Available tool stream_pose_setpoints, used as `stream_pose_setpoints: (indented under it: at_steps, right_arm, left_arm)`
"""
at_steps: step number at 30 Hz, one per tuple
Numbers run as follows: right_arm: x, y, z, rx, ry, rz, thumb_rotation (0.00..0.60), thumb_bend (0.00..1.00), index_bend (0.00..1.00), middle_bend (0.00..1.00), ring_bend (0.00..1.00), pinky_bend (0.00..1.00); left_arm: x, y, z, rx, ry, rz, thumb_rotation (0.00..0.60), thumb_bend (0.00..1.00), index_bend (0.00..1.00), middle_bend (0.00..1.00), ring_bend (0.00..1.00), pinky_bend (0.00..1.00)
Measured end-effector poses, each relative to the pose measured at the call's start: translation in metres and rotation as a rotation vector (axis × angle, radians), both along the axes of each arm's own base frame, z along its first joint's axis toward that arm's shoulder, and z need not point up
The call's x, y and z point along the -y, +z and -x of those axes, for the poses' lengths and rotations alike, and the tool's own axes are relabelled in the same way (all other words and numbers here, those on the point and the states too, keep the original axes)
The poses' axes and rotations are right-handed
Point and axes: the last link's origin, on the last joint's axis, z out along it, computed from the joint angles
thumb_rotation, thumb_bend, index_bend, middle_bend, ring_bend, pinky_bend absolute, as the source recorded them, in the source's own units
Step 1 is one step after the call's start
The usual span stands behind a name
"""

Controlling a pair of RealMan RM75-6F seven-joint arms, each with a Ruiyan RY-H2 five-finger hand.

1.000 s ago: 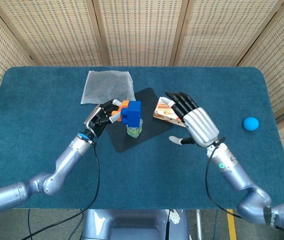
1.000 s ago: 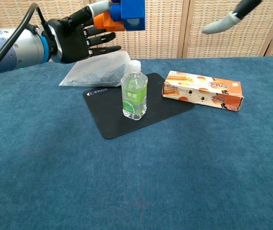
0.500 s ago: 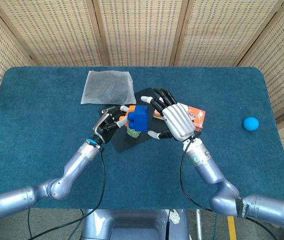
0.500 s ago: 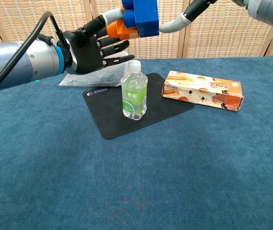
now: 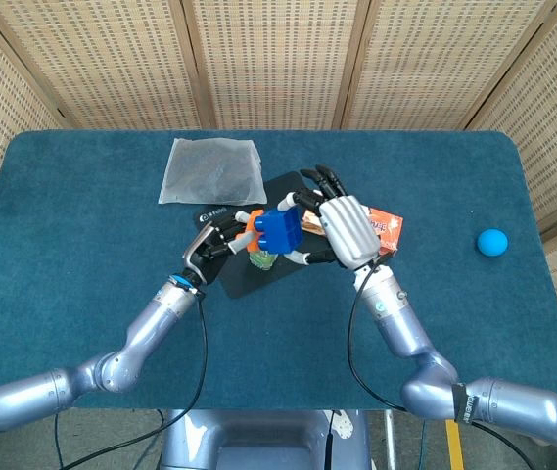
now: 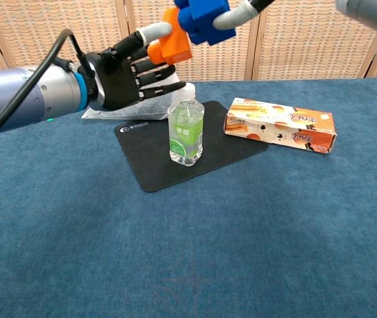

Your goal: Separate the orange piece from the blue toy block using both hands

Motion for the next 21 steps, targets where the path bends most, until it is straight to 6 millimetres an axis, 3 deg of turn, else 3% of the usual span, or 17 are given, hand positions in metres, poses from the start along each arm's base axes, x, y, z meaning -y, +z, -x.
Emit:
stream_pose_setpoints:
  at_steps: [7, 12, 18, 21]
  right_arm:
    - [0.005, 0.027, 0.02, -0.012, -0.016, 0.079, 0.6, 0.22, 0.63, 0.57, 0.12, 0.0]
    - [0.009, 0.044, 0.056, -0.135, -0.061, 0.14, 0.6, 0.22, 0.63, 0.57, 0.13, 0.0]
    - [0.005, 0.037, 0.104, -0.297, -0.118, 0.132, 0.6, 0.22, 0.63, 0.57, 0.14, 0.0]
    - [0.003, 0.028, 0.119, -0.344, -0.14, 0.105, 0.6, 0.22, 0.63, 0.57, 0.14, 0.0]
  left_arm:
    - [-0.009, 0.027, 0.016, 0.007, 0.022, -0.044, 0.6, 0.46, 0.64, 0.59, 0.54, 0.1]
    - [-0.018, 0.063, 0.042, -0.104, -0.009, -0.146, 0.6, 0.46, 0.64, 0.59, 0.54, 0.08]
    - [-0.026, 0.1, 0.085, -0.386, -0.089, -0.266, 0.6, 0.46, 0.64, 0.59, 0.54, 0.05]
    - [-0.026, 0.116, 0.116, -0.592, -0.136, -0.309, 0.6, 0.46, 0.64, 0.59, 0.54, 0.03]
